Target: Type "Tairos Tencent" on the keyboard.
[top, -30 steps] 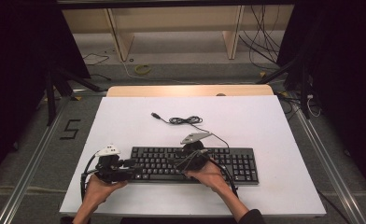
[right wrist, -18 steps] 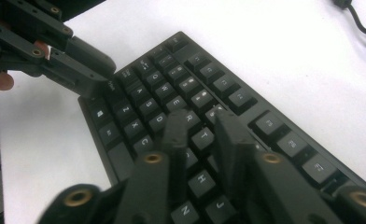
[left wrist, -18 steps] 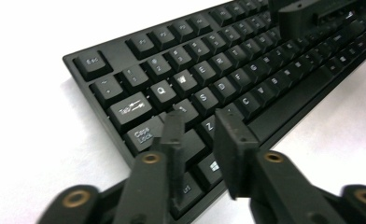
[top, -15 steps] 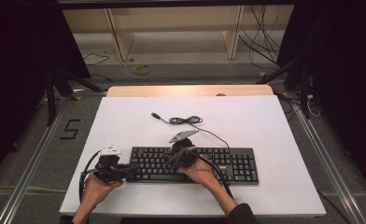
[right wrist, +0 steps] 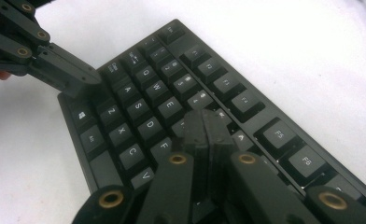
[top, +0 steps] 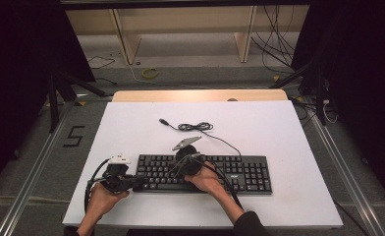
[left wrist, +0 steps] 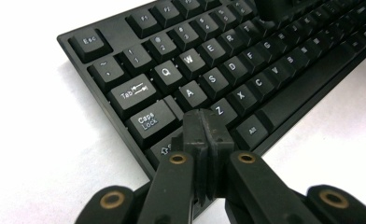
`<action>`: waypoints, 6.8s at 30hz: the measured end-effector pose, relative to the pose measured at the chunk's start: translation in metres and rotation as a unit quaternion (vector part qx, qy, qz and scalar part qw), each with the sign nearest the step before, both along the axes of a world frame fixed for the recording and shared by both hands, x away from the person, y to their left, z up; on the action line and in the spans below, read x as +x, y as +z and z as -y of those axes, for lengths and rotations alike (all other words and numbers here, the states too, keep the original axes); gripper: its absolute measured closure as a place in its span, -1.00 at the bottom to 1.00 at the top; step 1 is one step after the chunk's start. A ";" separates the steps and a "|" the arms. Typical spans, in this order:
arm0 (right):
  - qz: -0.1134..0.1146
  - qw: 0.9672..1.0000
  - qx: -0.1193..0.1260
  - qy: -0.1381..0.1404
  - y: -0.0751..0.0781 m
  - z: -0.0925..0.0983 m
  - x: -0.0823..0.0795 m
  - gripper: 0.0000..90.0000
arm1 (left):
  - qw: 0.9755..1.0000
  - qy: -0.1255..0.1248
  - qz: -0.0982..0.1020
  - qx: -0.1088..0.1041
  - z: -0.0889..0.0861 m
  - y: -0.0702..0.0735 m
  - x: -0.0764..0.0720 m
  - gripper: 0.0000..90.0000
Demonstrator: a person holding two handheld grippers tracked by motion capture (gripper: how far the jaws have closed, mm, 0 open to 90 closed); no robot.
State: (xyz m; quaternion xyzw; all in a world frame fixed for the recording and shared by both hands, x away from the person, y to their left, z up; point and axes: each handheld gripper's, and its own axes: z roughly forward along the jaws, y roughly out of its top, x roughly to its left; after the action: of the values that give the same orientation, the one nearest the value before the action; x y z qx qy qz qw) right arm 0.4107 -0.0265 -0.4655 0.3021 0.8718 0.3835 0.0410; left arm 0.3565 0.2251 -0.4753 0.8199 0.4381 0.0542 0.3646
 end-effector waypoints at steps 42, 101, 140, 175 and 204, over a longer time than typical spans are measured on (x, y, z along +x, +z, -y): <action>-0.008 1.000 0.018 -0.017 0.006 0.010 0.000 0.88 | 0.999 0.013 0.008 -0.030 0.001 0.004 0.002 0.92; 0.008 0.996 0.085 -0.038 0.018 0.079 -0.045 -0.20 | 1.000 -0.022 0.011 -0.004 0.049 0.013 0.044 0.82; 0.009 0.996 0.083 -0.042 0.016 0.083 -0.048 -0.21 | 1.000 -0.018 -0.003 -0.022 0.049 0.018 0.043 0.74; -0.002 0.997 0.069 -0.033 0.015 0.067 -0.042 0.00 | 0.997 -0.016 0.029 -0.072 0.034 0.027 0.028 -0.22; -0.011 1.000 0.022 -0.002 -0.003 0.038 -0.036 1.00 | 0.995 -0.014 0.039 -0.091 0.026 0.026 0.016 -0.24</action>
State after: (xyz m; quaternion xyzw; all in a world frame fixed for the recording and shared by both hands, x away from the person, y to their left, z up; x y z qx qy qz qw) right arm 0.3751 -0.0643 -0.4689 0.3091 0.8629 0.3989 0.0260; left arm 0.3726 0.1995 -0.4491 0.7865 0.4147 0.0410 0.4558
